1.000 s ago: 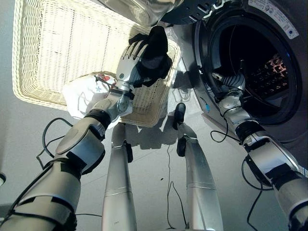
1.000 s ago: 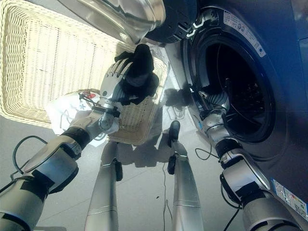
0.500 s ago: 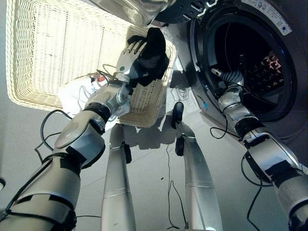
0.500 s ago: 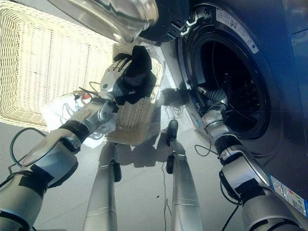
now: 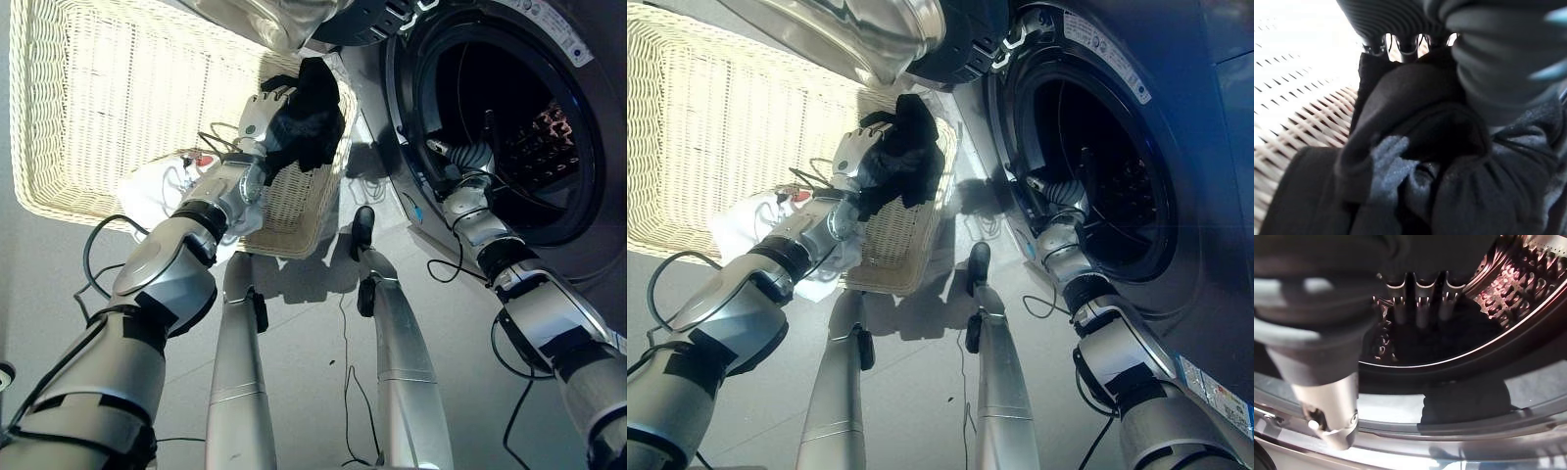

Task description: Put the clothes into the washing machine.

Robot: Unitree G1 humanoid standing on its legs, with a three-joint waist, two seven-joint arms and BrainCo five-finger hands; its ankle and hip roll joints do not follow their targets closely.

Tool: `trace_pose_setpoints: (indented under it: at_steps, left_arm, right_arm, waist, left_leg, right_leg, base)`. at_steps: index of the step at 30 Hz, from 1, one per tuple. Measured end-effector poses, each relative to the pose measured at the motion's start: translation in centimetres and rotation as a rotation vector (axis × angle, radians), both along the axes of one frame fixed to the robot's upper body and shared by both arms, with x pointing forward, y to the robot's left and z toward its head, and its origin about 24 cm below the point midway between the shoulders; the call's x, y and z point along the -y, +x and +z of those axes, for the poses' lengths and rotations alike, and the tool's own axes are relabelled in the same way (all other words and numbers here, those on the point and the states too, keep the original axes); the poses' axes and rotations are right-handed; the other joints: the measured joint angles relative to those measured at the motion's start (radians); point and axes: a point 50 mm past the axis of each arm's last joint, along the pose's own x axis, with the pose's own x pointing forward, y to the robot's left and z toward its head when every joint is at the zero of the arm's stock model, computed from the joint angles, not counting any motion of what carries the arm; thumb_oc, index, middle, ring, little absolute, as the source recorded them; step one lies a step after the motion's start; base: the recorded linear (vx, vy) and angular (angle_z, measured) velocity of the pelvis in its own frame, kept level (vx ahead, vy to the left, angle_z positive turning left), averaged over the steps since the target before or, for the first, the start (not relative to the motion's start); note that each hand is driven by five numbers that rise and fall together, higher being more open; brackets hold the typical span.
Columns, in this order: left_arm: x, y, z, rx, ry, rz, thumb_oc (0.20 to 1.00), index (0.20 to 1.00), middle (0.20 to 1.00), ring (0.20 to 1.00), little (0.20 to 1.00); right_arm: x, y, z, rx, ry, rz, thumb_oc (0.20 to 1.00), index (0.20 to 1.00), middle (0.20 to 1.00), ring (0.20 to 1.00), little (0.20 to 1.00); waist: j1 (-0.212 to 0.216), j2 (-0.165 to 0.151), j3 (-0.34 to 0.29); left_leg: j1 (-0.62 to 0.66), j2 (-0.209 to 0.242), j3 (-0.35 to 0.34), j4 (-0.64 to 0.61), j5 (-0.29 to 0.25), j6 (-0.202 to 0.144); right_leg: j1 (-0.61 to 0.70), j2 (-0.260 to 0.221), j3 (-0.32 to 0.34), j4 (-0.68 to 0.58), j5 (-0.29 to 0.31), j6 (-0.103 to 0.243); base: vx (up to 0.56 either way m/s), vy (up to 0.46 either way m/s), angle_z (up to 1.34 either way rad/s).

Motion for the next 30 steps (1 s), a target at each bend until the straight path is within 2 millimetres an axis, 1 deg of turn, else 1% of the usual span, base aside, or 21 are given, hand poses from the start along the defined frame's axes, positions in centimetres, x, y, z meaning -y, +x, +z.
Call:
trace_pose_setpoints:
  at_steps: [4,6,7,8,9,11,12,14,15,17,18,19,21,23,25,30]
  left_arm:
    - [0.0,0.0,0.0,-0.008,-0.025,-0.014,0.2,0.2,0.2,0.2,0.2]
    - [-0.1,-0.1,-0.2,-0.013,-0.064,-0.031,0.2,0.2,0.2,0.2,0.2]
    - [-0.2,-0.2,-0.2,-0.011,-0.093,-0.043,0.2,0.2,0.2,0.2,0.2]
    - [-0.4,-0.4,-0.5,-0.008,-0.149,-0.072,0.2,0.2,0.2,0.2,0.2]
    - [-0.4,-0.5,-0.7,-0.007,-0.168,-0.083,0.2,0.2,0.2,0.2,0.2]
    - [-0.7,-1.1,-1.7,0.011,-0.247,-0.128,0.2,0.2,0.2,0.2,0.2]
    - [-0.9,-1.3,-1.9,0.02,-0.263,-0.136,0.2,0.2,0.2,0.2,0.2]
    - [-0.7,-2.4,-3.0,0.051,-0.332,-0.189,0.2,0.2,0.2,0.2,0.2]
    - [-0.8,-2.7,-3.3,0.066,-0.352,-0.202,0.2,0.2,0.2,0.2,0.2]
    - [-0.6,-3.8,-4.1,0.114,-0.386,-0.248,0.2,0.2,0.2,0.2,0.2]
    - [-0.2,-4.6,-4.3,0.149,-0.391,-0.29,0.2,0.2,0.2,0.2,0.2]
    - [0.0,-4.9,-4.4,0.158,-0.386,-0.312,0.2,0.2,0.2,0.2,0.2]
    - [0.8,-6.0,-4.5,0.198,-0.352,-0.39,0.2,0.2,0.2,0.2,0.2]
    - [1.3,-6.8,-4.2,0.229,-0.337,-0.444,0.2,0.2,0.2,0.2,0.2]
    - [2.0,-7.5,-3.8,0.261,-0.307,-0.496,0.2,0.2,0.2,0.2,0.2]
    - [3.1,-8.7,-2.8,0.32,-0.274,-0.592,0.2,0.2,0.2,0.2,0.2]
  right_arm:
    - [-0.1,0.0,0.0,0.006,0.014,0.018,1.0,1.0,1.0,1.0,1.0]
    - [-0.5,-0.1,-0.1,0.022,0.05,0.069,1.0,1.0,1.0,1.0,1.0]
    - [-0.6,-0.2,-0.5,0.024,0.086,0.098,1.0,1.0,1.0,1.0,1.0]
    - [-0.9,-0.4,-0.8,0.05,0.168,0.155,1.0,1.0,1.0,1.0,1.0]
    - [-1.0,-0.5,-0.9,0.061,0.2,0.18,1.0,1.0,1.0,1.0,1.0]
    - [-2.0,-1.1,-1.4,0.098,0.303,0.277,1.0,1.0,1.0,1.0,1.0]
    - [-2.1,-1.3,-1.6,0.107,0.327,0.302,1.0,1.0,1.0,1.0,1.0]
    - [-3.1,-2.3,-2.3,0.142,0.412,0.408,1.0,1.0,1.0,1.0,1.0]
    - [-3.4,-2.7,-2.4,0.158,0.435,0.437,1.0,1.0,1.0,1.0,1.0]
    - [-3.8,-3.6,-3.1,0.192,0.53,0.521,1.0,1.0,1.0,1.0,1.0]
    - [-3.8,-4.3,-3.3,0.227,0.582,0.569,1.0,1.0,1.0,1.0,1.0]
    - [-3.7,-4.5,-3.6,0.232,0.597,0.586,1.0,1.0,1.0,1.0,1.0]
    - [-3.6,-5.0,-4.6,0.237,0.682,0.643,1.0,1.0,1.0,1.0,1.0]
    - [-3.7,-5.2,-4.9,0.241,0.735,0.702,1.0,1.0,1.0,1.0,1.0]
    - [-3.6,-5.5,-4.8,0.272,0.797,0.765,1.0,1.0,1.0,1.0,1.0]
    - [-3.3,-5.7,-4.0,0.345,0.9,0.859,1.0,1.0,1.0,1.0,1.0]
  waist:
    - [0.0,0.0,0.0]
    - [0.0,0.0,0.0]
    - [0.0,0.0,0.0]
    - [0.0,0.0,0.0]
    - [0.0,0.0,0.0]
    - [-0.001,0.0,0.0]
    - [0.001,0.0,0.0]
    - [0.004,0.001,0.0]
    - [0.003,0.001,0.0]
    - [0.017,0.006,0.004]
    - [0.023,0.009,0.005]
    - [0.028,0.009,0.005]
    - [0.036,0.009,0.005]
    - [0.04,0.01,0.006]
    - [0.041,0.016,0.01]
    - [0.043,0.017,0.011]
  left_leg:
    - [0.0,0.0,0.001,0.0,0.0,0.0]
    - [0.0,0.0,0.001,0.0,0.0,0.0]
    - [0.0,0.0,0.001,0.0,0.0,0.0]
    - [0.0,0.0,0.001,-0.002,0.0,0.0]
    - [0.0,0.0,0.001,-0.002,0.0,0.0]
    - [0.0,0.0,0.001,-0.007,0.0,-0.001]
    - [0.0,0.0,0.001,-0.009,0.0,-0.001]
    - [0.0,0.0,0.002,-0.015,0.0,-0.001]
    - [0.0,0.0,0.001,-0.016,0.0,-0.001]
    - [0.0,-0.002,0.001,-0.018,0.0,-0.001]
    - [0.0,-0.004,0.0,-0.019,0.0,-0.001]
    - [0.0,-0.004,0.0,-0.019,0.0,-0.001]
    - [0.0,-0.005,-0.006,-0.017,-0.001,-0.005]
    - [0.0,-0.008,-0.009,-0.015,0.0,-0.007]
    - [0.001,-0.012,-0.015,-0.012,0.0,-0.007]
    - [0.002,-0.015,-0.016,-0.004,0.0,-0.007]
  right_leg:
    - [-0.001,0.0,0.001,0.0,0.0,0.0]
    - [-0.001,0.0,0.001,0.0,0.0,0.0]
    - [-0.001,0.0,0.001,0.001,0.0,0.0]
    - [-0.001,0.0,0.001,0.001,0.0,0.0]
    - [-0.002,0.0,0.001,0.001,0.0,0.0]
    - [-0.004,0.0,0.001,0.001,0.0,-0.001]
    - [-0.005,0.0,0.001,0.001,0.0,0.0]
    - [-0.009,0.0,0.001,0.002,-0.004,-0.001]
    - [-0.009,0.0,0.001,0.002,-0.005,-0.001]
    - [-0.011,-0.002,0.001,0.008,-0.012,0.001]
    - [-0.016,-0.005,0.001,0.017,-0.016,-0.001]
    - [-0.017,-0.005,0.001,0.02,-0.018,-0.002]
    - [-0.024,-0.007,-0.001,0.043,-0.031,-0.005]
    - [-0.028,-0.011,-0.002,0.058,-0.04,-0.006]
    - [-0.029,-0.016,-0.005,0.072,-0.046,-0.008]
    - [-0.029,-0.019,-0.004,0.081,-0.048,-0.008]
  base:
    - [0.0,0.0,0.0]
    - [0.0,0.0,0.0]
    - [0.0,0.0,0.0]
    - [0.0,0.0,0.0]
    - [0.0,0.0,0.0]
    - [0.0,0.0,0.0]
    - [0.0,0.0,0.0]
    - [0.0,0.0,0.0]
    - [0.0,0.0,0.0]
    - [-0.01,-0.015,0.02]
    - [-0.01,-0.023,0.05]
    - [-0.01,-0.019,0.05]
    - [-0.01,-0.017,0.07]
    - [-0.02,-0.026,0.08]
    - [-0.01,-0.023,0.08]
    - [0.0,-0.005,0.01]
